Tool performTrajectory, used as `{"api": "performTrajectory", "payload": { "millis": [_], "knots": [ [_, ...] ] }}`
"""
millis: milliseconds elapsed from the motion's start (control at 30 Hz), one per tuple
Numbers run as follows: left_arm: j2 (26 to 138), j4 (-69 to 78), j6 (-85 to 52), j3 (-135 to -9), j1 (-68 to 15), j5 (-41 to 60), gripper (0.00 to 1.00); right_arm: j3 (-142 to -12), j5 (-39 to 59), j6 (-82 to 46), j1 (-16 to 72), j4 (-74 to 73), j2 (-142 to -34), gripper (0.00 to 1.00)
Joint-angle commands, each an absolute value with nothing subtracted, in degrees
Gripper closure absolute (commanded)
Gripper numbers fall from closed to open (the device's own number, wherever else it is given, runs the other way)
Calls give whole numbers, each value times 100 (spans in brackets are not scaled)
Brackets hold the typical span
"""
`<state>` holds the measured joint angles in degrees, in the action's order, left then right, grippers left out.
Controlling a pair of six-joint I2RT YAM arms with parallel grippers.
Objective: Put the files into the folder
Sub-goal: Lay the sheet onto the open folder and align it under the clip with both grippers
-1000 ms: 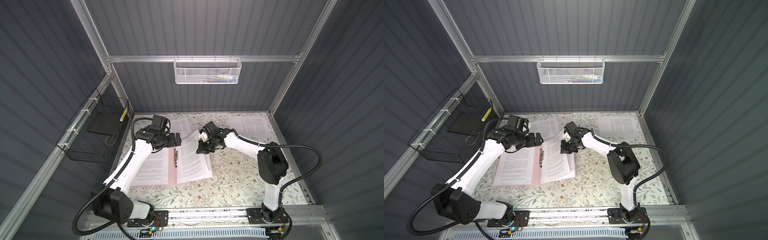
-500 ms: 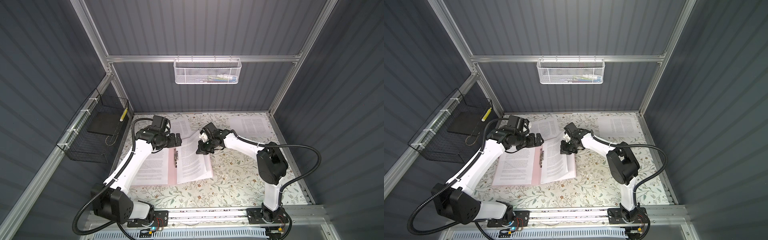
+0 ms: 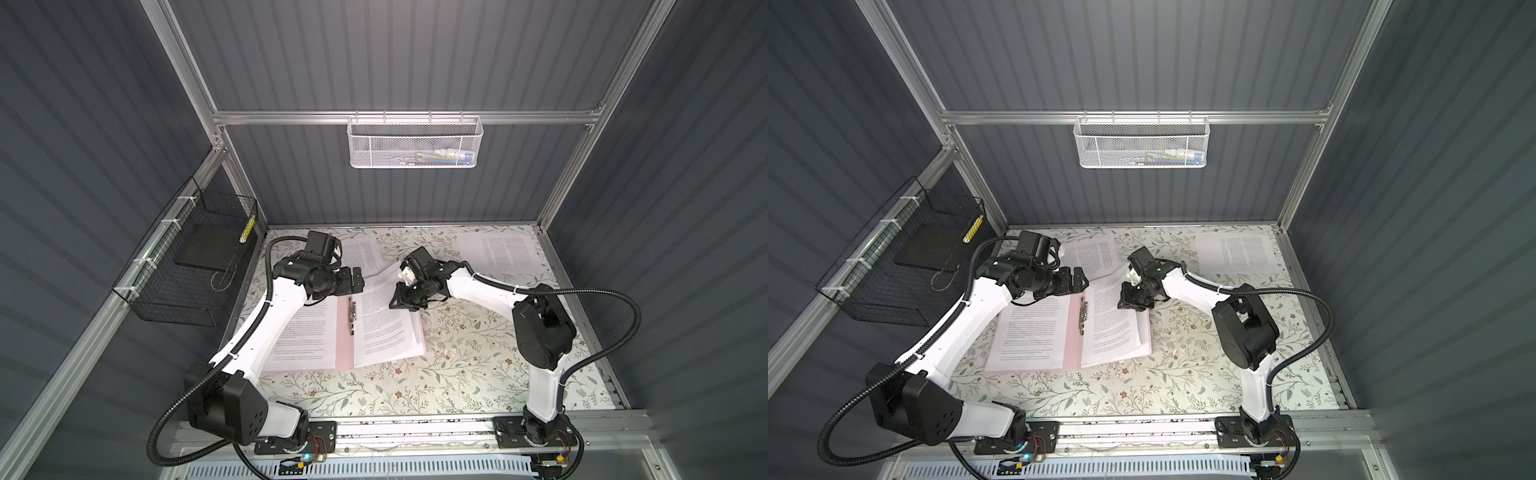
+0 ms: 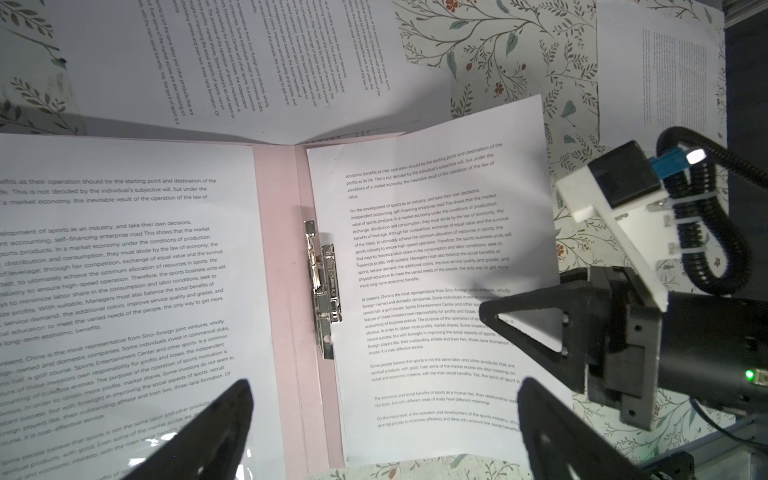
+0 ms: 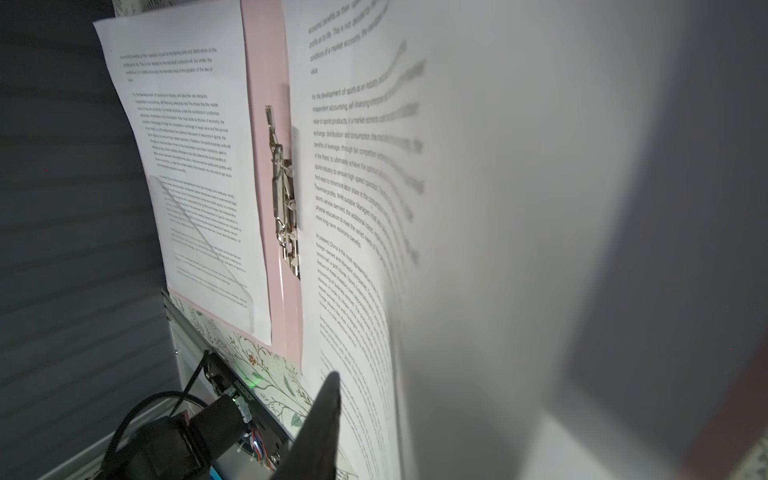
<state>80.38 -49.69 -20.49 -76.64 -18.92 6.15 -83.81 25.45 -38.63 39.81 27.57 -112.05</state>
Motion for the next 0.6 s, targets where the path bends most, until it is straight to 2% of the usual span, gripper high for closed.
{"api": "performTrajectory", "payload": {
  "millis": [0, 100, 267, 300, 367, 567],
  "knots": [
    [8107, -4899, -1917, -7639, -1846, 737, 0, -8293, 2484, -3868, 4052, 2802, -10941, 68],
    [8112, -4911, -1916, -7638, -1846, 751, 0, -8133, 2182, -3886, 4060, 2806, -10686, 66],
    [7965, -4806, -1931, -7667, -1846, 850, 0, -7741, 1444, -3790, 4044, 2795, -10200, 39],
    [7942, -4786, -1934, -7676, -1846, 859, 0, -7728, 1392, -3743, 4035, 2854, -10173, 31],
    [7962, -4792, -1942, -7717, -1846, 872, 0, -7744, 1243, -3653, 4008, 3007, -10134, 1],
    [7979, -4765, -1978, -7726, -1846, 955, 0, -7455, 731, -3435, 3666, 2984, -9551, 1]
  ]
}}
